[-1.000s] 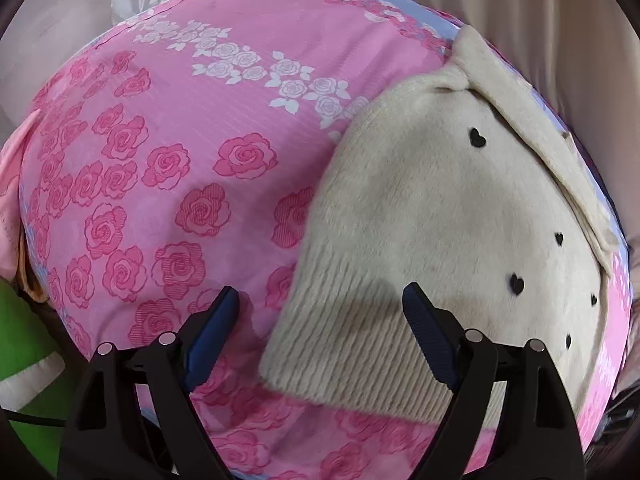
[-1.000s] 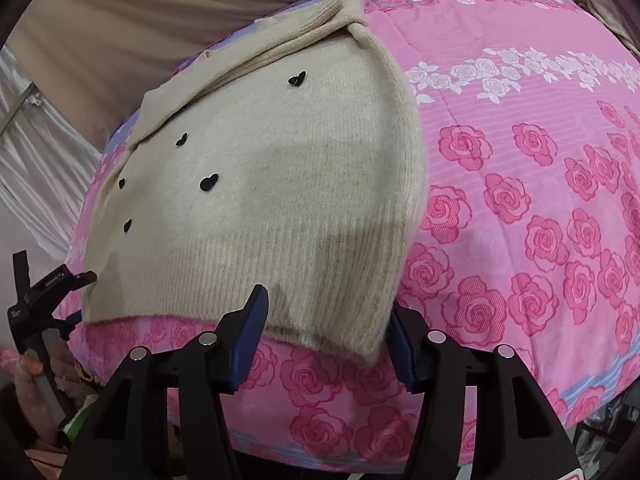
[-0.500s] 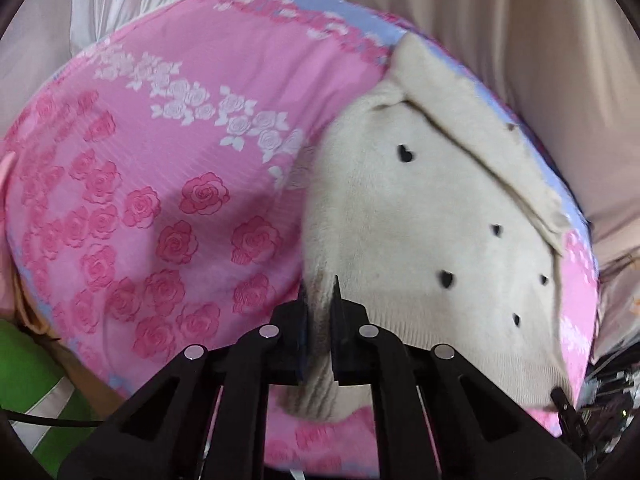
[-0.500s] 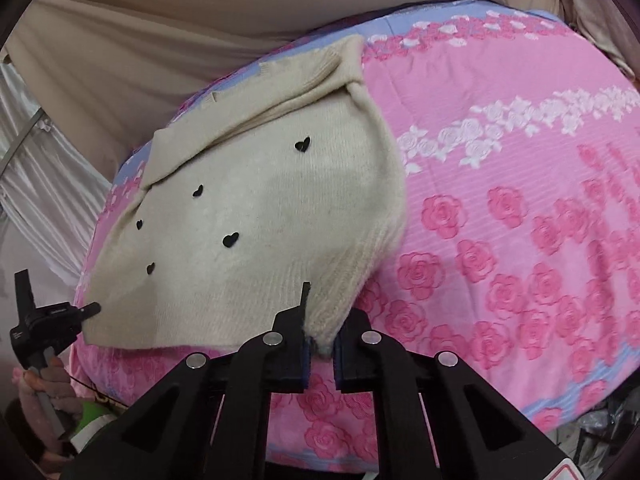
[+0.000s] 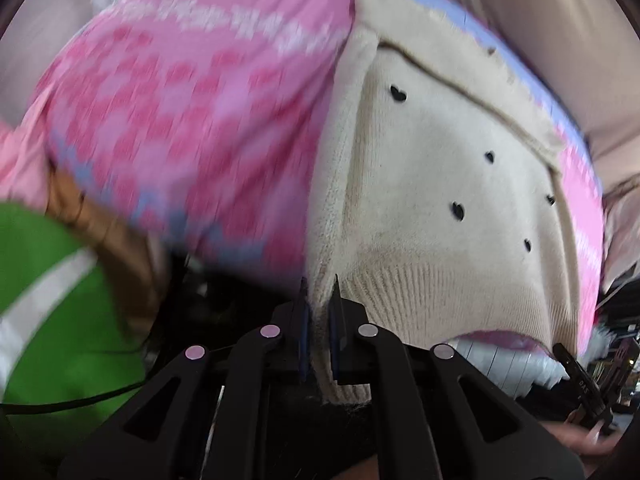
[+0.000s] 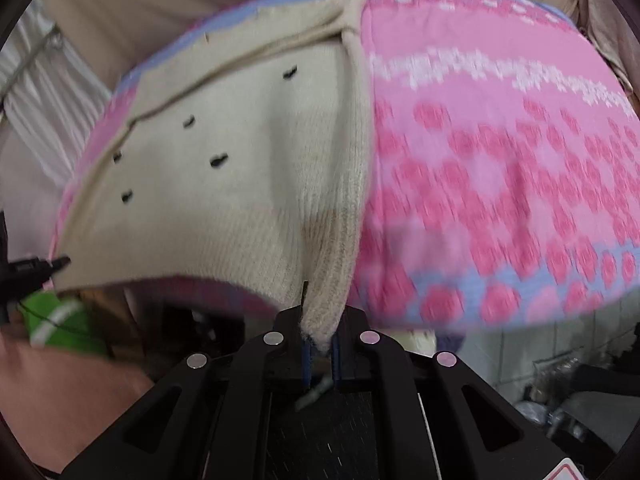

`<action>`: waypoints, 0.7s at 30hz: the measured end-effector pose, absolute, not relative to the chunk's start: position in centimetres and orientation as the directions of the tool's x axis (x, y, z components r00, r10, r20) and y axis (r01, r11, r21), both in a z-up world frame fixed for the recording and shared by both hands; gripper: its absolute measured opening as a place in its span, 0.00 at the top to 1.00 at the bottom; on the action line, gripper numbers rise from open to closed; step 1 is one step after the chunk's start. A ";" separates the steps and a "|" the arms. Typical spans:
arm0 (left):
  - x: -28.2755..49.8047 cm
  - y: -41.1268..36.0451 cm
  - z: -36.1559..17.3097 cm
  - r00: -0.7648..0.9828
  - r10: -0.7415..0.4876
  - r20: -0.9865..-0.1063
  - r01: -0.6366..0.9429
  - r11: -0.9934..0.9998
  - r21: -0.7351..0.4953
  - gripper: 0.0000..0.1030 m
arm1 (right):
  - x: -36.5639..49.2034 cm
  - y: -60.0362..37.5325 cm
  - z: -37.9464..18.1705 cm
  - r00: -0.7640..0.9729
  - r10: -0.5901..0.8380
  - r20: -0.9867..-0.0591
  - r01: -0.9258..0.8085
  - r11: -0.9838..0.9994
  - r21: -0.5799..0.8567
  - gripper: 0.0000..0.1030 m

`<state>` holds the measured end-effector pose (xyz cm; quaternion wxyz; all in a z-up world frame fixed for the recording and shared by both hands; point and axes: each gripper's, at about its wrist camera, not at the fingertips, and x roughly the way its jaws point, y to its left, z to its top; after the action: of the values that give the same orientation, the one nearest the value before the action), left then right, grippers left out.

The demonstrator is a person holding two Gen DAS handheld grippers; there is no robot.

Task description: Fold small clothes

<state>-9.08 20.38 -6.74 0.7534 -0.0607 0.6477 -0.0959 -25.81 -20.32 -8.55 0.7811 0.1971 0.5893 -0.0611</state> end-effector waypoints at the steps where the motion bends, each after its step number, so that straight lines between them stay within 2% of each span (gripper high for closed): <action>1: -9.9 20.6 -6.8 0.127 -0.205 -0.970 0.073 0.978 -0.197 0.94 | -26.8 -20.4 -8.8 0.271 0.148 -0.951 0.325 0.916 0.236 0.94; 4: -11.4 21.6 -6.1 0.101 -0.182 -0.978 0.036 0.983 -0.179 0.94 | -28.6 -20.9 -7.5 0.261 0.181 -0.948 0.341 0.902 0.266 0.94; 7: -9.4 21.2 -3.3 0.186 -0.197 -0.962 0.005 0.980 -0.200 0.94 | -25.3 -22.0 -3.5 0.402 0.161 -0.902 0.299 0.908 0.295 0.94; 12: 0.7 16.5 1.8 0.431 -0.283 -0.857 0.081 0.958 -0.276 0.94 | -14.5 -26.6 1.7 0.664 0.065 -0.745 0.242 0.924 0.297 0.94; 14: 6.0 13.8 3.3 0.518 -0.268 -0.812 0.114 0.963 -0.245 0.94 | -9.3 -28.5 2.1 0.720 0.016 -0.694 0.249 0.927 0.280 0.94; 16: 10.6 11.1 3.8 0.585 -0.233 -0.777 0.118 0.972 -0.202 0.93 | -4.4 -31.0 1.3 0.728 -0.026 -0.685 0.289 0.918 0.272 0.93; 18: 15.6 8.7 2.6 0.609 -0.200 -0.767 0.108 0.980 -0.169 0.89 | 0.3 -33.3 -1.3 0.714 -0.058 -0.697 0.356 0.888 0.291 0.90; 19: 17.3 7.9 1.7 0.618 -0.179 -0.766 0.085 0.983 -0.162 0.83 | 2.0 -34.0 -2.4 0.708 -0.083 -0.701 0.382 0.880 0.282 0.88; 20: 19.0 7.1 0.5 0.612 -0.154 -0.775 0.063 0.987 -0.146 0.66 | 3.2 -34.2 -3.1 0.682 -0.127 -0.720 0.425 0.870 0.248 0.86; 21: 20.8 6.3 -1.3 0.582 -0.082 -0.809 0.004 0.995 -0.098 0.59 | 3.5 -34.2 -3.4 0.664 -0.152 -0.732 0.457 0.858 0.237 0.82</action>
<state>20.84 6.32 -1.30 0.8885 -0.0428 0.4562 -0.0244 3.49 -34.20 -3.40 0.8889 0.2049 0.3723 -0.1710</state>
